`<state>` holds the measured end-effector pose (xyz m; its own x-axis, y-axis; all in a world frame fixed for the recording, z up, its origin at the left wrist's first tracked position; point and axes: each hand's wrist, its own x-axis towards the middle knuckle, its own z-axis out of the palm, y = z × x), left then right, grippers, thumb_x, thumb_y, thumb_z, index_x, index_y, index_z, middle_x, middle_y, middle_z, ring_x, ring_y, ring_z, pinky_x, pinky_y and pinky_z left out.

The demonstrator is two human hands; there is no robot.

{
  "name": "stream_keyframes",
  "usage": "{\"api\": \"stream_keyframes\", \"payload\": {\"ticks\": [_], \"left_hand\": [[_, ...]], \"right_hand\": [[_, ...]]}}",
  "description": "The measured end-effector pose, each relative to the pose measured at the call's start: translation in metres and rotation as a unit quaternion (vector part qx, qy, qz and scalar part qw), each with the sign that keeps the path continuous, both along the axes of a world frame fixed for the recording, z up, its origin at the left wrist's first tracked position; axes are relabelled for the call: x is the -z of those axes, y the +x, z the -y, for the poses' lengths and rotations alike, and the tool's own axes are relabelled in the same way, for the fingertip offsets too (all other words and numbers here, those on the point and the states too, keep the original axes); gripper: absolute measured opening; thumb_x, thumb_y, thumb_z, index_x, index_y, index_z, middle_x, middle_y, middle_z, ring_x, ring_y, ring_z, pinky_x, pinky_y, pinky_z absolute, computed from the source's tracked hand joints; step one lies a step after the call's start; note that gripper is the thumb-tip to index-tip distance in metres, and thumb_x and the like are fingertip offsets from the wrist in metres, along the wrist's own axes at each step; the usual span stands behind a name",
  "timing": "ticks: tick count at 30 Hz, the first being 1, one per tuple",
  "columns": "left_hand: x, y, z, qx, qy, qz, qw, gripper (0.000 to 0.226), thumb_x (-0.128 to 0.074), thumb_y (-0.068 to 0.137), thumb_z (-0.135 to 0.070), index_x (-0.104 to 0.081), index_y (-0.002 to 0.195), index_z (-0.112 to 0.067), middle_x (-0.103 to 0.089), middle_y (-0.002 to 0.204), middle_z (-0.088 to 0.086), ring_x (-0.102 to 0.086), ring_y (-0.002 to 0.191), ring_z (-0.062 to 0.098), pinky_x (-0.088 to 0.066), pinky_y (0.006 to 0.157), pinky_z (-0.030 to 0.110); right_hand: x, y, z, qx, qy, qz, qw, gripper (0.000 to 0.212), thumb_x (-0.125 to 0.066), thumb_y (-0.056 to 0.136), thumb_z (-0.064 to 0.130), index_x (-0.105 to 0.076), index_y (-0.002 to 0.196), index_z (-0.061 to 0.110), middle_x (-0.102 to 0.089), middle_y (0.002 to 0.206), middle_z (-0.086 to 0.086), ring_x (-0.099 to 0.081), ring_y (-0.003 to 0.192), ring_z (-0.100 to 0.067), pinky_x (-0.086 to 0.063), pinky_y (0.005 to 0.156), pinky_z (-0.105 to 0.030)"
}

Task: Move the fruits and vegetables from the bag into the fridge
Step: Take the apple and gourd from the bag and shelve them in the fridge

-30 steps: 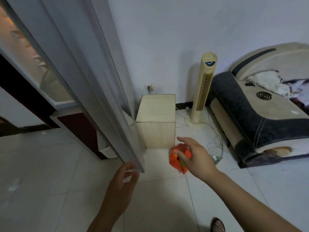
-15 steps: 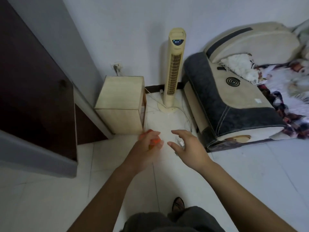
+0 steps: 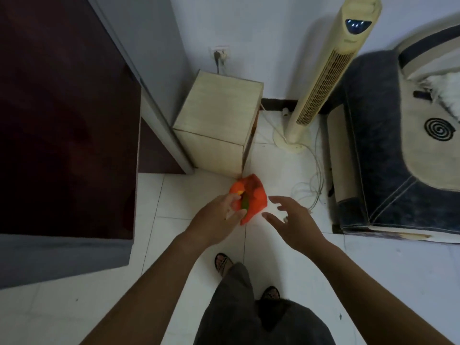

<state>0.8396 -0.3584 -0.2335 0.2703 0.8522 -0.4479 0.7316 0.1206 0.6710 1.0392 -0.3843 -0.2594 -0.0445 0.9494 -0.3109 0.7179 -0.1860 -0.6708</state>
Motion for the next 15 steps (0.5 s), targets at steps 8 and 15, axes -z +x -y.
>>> {"api": "stream_keyframes", "payload": {"ticks": [8, 15], "left_hand": [[0.067, 0.014, -0.079, -0.006, -0.075, 0.035, 0.997, 0.039, -0.047, 0.093, -0.04, -0.047, 0.128, -0.023, -0.056, 0.124, -0.002, -0.055, 0.106, 0.015, -0.049, 0.089, 0.032], [0.2, 0.019, -0.123, -0.074, -0.132, 0.039, 0.988, 0.039, -0.047, 0.094, -0.037, -0.048, 0.13, -0.022, -0.053, 0.127, 0.0, -0.051, 0.105, 0.012, -0.043, 0.085, 0.025]], "right_hand": [[0.072, 0.014, -0.073, -0.021, -0.085, 0.003, 0.996, 0.045, -0.061, 0.085, 0.042, -0.053, 0.125, 0.023, -0.058, 0.125, 0.005, -0.055, 0.099, -0.007, -0.046, 0.086, -0.022], [0.213, 0.034, -0.139, -0.096, -0.166, 0.017, 0.981, 0.036, -0.059, 0.088, 0.038, -0.056, 0.12, 0.022, -0.06, 0.119, 0.005, -0.053, 0.096, -0.007, -0.038, 0.08, -0.018]]}}
